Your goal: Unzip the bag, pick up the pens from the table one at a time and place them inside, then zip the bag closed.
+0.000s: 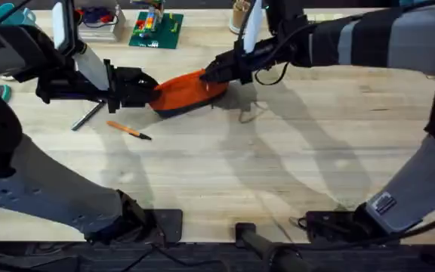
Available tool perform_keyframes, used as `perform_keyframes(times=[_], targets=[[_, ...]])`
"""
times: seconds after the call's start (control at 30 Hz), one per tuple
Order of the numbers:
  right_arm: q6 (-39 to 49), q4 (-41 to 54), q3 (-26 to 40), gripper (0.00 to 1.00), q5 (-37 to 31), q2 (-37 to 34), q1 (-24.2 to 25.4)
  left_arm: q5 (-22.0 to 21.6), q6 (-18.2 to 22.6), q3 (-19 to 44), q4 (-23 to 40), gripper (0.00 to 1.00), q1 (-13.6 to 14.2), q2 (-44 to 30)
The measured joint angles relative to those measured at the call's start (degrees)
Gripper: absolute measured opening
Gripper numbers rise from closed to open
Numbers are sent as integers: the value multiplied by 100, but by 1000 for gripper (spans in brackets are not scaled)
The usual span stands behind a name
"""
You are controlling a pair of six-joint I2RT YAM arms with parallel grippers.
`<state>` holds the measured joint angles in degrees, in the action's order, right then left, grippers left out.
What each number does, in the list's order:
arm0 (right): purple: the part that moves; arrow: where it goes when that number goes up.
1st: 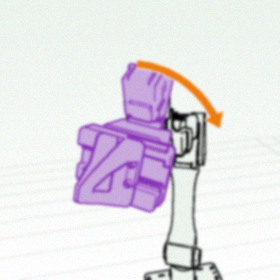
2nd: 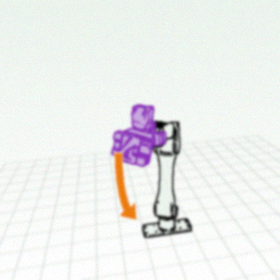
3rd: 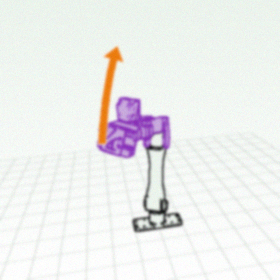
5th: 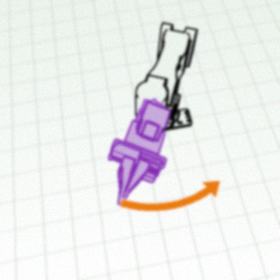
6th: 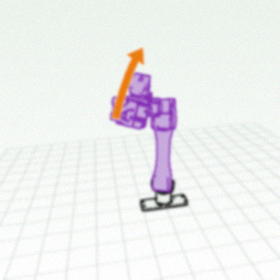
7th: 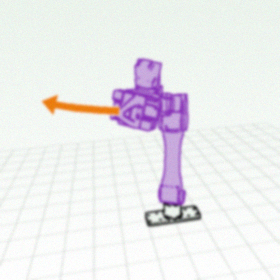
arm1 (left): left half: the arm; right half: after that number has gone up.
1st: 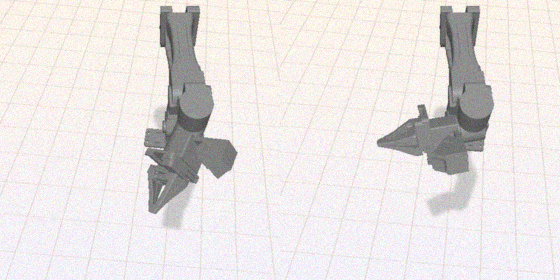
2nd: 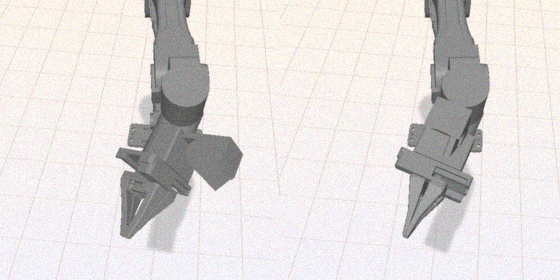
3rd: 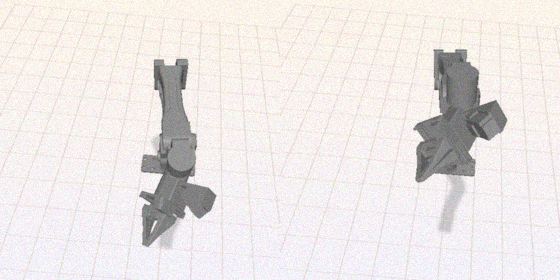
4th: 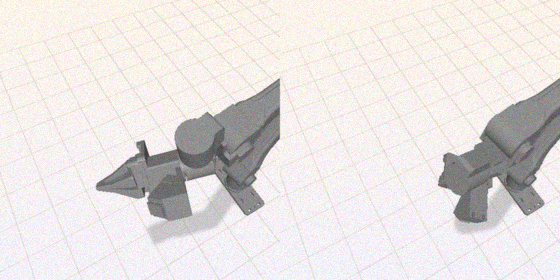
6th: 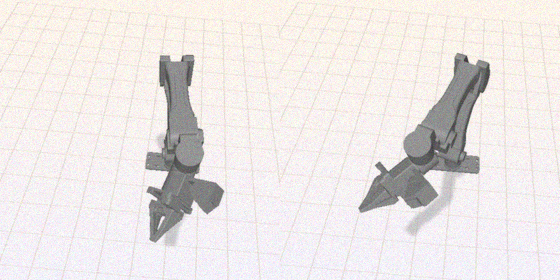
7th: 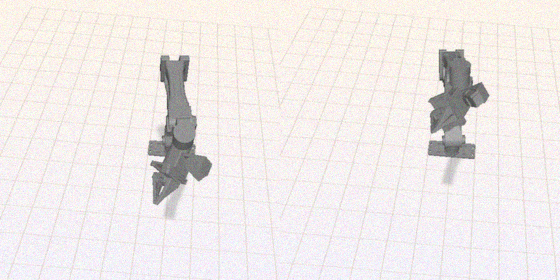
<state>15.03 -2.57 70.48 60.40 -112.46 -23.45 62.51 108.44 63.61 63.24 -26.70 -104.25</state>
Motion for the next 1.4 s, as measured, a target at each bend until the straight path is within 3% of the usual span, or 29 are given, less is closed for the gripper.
perform_keyframes(times=[0.43, 0.87, 1.4], targets=[[0, -16, 11, 30, -136, 0, -360, -23, 0, 0, 18, 40, 0, 0], [9, -585, 13, 31, -736, 0, -834, -24, 0, 0, 14, 40, -7, -1], [805, -815, 13, 31, -1319, 0, -1248, -36, 0, 4, 13, 40, -7, 0]])
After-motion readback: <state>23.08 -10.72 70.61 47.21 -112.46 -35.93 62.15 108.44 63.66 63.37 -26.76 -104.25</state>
